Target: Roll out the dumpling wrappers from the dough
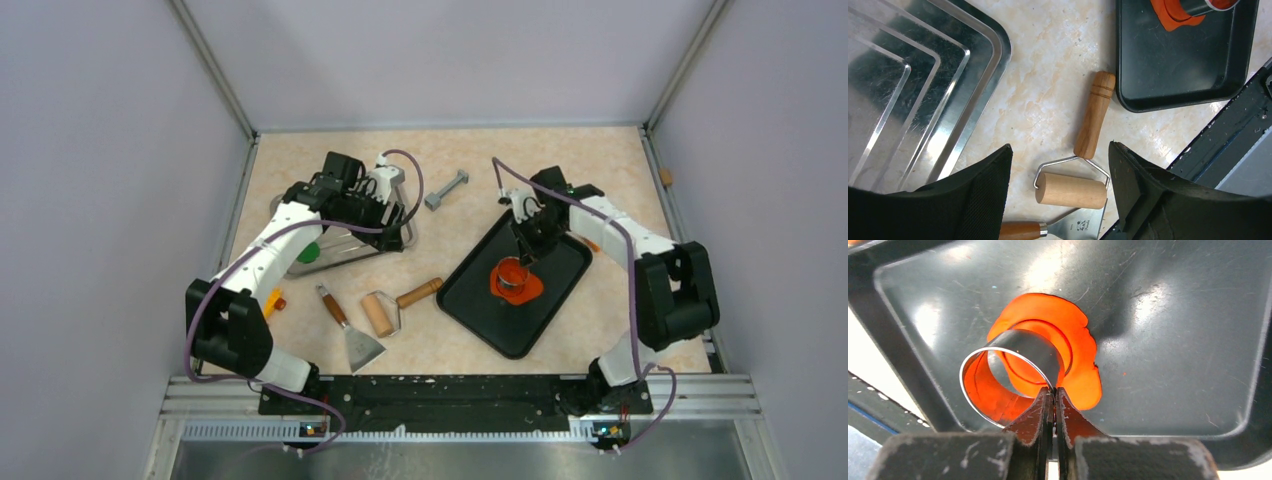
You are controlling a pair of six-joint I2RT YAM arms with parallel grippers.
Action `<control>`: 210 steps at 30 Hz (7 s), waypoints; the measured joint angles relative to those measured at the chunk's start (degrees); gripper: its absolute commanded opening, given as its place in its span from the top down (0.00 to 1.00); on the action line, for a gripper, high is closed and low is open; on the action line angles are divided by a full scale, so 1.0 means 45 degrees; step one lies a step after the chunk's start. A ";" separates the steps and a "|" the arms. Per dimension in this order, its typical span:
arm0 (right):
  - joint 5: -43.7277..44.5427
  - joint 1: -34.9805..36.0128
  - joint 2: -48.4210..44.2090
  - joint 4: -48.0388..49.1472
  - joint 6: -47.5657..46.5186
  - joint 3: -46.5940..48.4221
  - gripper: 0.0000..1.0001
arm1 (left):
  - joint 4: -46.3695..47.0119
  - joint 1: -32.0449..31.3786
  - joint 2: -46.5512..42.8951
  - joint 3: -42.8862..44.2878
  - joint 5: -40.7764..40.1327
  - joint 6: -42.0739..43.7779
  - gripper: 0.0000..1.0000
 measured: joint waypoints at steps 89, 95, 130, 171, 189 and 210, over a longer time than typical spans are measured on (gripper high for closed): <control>0.0593 0.3347 0.2293 0.1112 -0.6212 0.0913 0.02 | 0.0758 0.2953 -0.1753 -0.1098 0.2657 -0.1885 0.19; 0.1175 0.3366 0.2351 0.1428 -0.6173 0.0816 0.04 | 0.0826 0.3011 -0.1753 -0.1122 0.2739 -0.1962 0.19; 0.0811 0.3366 0.2812 0.0321 -0.5251 0.1486 0.80 | 0.1166 0.3191 -0.1753 -0.1404 0.3293 -0.2433 0.19; -0.1851 0.0117 -0.2565 0.1972 -0.3026 -0.2482 0.02 | 0.1656 -0.0704 -0.0525 -0.0743 0.3619 -0.2691 0.23; -0.0651 0.1778 0.1365 0.2181 -0.1598 -0.0083 0.01 | 0.1617 0.0617 -0.0835 -0.1005 0.3376 -0.2628 0.22; 0.1316 0.2618 0.0850 0.2633 -0.1059 -0.1103 0.25 | 0.1831 0.1219 -0.0860 -0.1122 0.3507 -0.2803 0.22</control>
